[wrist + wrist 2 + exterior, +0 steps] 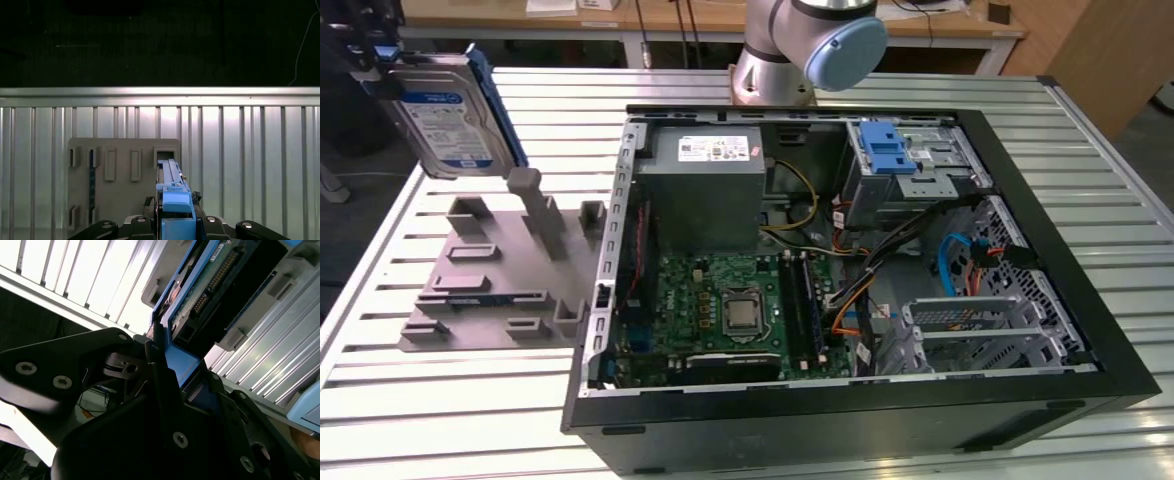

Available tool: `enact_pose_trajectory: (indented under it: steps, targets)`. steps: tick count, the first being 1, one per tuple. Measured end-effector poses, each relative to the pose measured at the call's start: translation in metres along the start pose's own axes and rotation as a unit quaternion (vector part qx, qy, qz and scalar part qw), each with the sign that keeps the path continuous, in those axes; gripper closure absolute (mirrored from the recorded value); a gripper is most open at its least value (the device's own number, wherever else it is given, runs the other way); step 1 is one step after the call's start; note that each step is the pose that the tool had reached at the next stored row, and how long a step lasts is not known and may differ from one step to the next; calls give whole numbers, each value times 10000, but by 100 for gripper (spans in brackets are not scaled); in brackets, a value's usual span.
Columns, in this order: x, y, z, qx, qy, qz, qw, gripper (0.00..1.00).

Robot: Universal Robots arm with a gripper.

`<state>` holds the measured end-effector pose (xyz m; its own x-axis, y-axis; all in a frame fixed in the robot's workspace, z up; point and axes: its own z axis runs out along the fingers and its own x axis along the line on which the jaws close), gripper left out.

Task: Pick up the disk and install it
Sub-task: 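Pick up the disk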

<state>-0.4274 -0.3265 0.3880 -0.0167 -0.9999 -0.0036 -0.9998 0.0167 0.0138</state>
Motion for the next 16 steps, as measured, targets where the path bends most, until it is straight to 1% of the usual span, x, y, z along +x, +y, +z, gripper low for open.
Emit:
enact_pose_trajectory:
  steps: [16]
  targets:
    - [-1, 3, -199, 0, -1, 0, 10000, 64]
